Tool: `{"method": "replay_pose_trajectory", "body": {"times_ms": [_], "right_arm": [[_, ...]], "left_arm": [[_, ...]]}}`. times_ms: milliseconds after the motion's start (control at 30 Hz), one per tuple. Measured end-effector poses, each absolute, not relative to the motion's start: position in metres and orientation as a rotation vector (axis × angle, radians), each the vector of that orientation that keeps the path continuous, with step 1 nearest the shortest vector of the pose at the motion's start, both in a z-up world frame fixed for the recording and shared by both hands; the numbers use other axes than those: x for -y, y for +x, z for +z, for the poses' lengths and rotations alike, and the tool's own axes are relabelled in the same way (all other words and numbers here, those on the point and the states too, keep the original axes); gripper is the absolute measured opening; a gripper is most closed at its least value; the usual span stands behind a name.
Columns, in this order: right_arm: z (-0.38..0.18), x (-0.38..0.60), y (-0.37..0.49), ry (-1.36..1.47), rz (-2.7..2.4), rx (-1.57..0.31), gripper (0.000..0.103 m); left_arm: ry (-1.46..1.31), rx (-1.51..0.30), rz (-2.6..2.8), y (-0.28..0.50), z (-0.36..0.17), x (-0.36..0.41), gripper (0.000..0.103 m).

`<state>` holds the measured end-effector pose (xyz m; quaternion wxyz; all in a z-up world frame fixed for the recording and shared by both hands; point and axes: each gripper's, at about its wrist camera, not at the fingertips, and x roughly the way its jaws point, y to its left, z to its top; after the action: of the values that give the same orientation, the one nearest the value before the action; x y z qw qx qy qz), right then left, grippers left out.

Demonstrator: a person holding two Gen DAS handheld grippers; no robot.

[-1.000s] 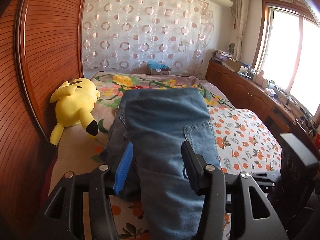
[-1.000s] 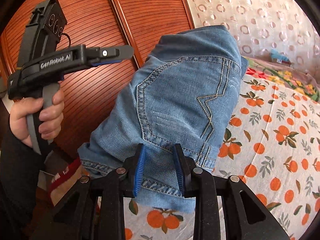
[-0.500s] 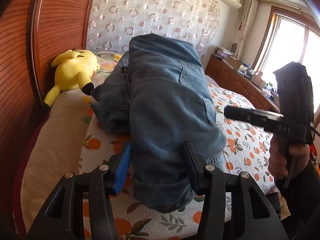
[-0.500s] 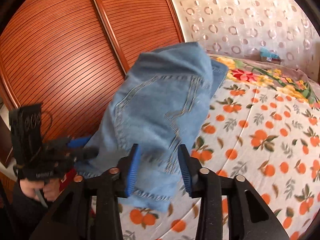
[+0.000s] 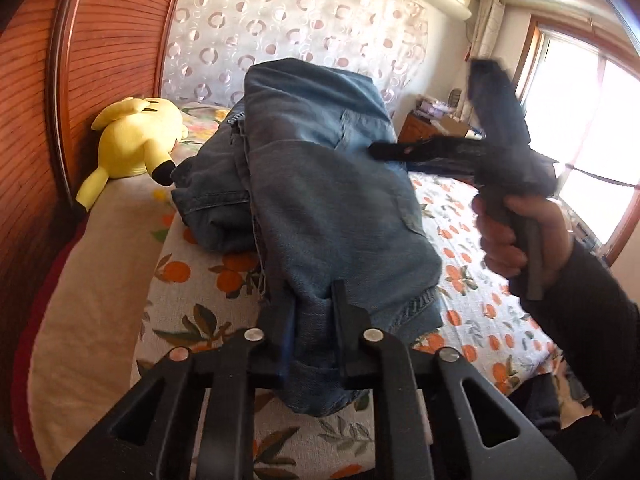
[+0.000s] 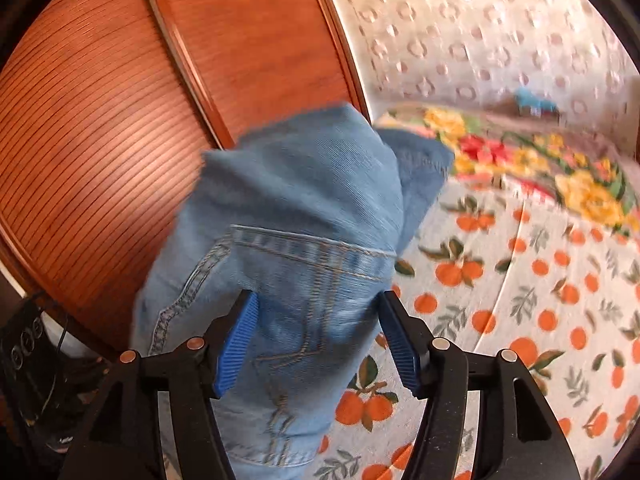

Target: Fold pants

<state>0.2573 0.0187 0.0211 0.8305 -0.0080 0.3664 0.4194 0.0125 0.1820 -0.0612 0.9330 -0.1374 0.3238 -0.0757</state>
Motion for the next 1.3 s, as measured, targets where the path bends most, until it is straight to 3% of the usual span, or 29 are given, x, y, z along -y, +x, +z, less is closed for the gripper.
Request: {"method": "replay_pose_trajectory", "body": {"times_ms": [400, 700, 900, 1067, 1100, 1133, 1167, 1233, 1300], "right_arm": [[0.023, -0.025, 0.254, -0.054, 0.891, -0.75, 0.064], [0.07, -0.029, 0.254, -0.208, 0.915, -0.577, 0.069], [0.067, -0.06, 0.275, -0.331, 0.876, -0.626, 0.077], [0.053, -0.061, 0.306, -0.226, 0.957, -0.758, 0.078], [0.052, -0.06, 0.31, -0.199, 0.977, -0.766, 0.077], [0.052, -0.059, 0.312, -0.18, 1.002, -0.77, 0.064], [0.053, -0.058, 0.315, -0.172, 1.021, -0.768, 0.057], [0.058, -0.054, 0.315, -0.165, 1.036, -0.74, 0.035], [0.061, -0.046, 0.313, -0.113, 1.032, -0.714, 0.03]], "left_arm": [[-0.288, -0.678, -0.127, -0.005, -0.072, -0.181, 0.013], [-0.306, -0.691, -0.125, 0.001, -0.075, -0.185, 0.013], [-0.296, -0.701, -0.122, 0.006, -0.075, -0.186, 0.013], [-0.306, -0.706, -0.125, 0.005, -0.078, -0.186, 0.013], [-0.309, -0.709, -0.125, 0.005, -0.078, -0.186, 0.013], [-0.309, -0.711, -0.124, 0.006, -0.079, -0.186, 0.013], [-0.308, -0.714, -0.121, 0.006, -0.079, -0.186, 0.013], [-0.302, -0.721, -0.115, 0.008, -0.08, -0.185, 0.013], [-0.313, -0.749, -0.104, 0.01, -0.083, -0.185, 0.013]]}}
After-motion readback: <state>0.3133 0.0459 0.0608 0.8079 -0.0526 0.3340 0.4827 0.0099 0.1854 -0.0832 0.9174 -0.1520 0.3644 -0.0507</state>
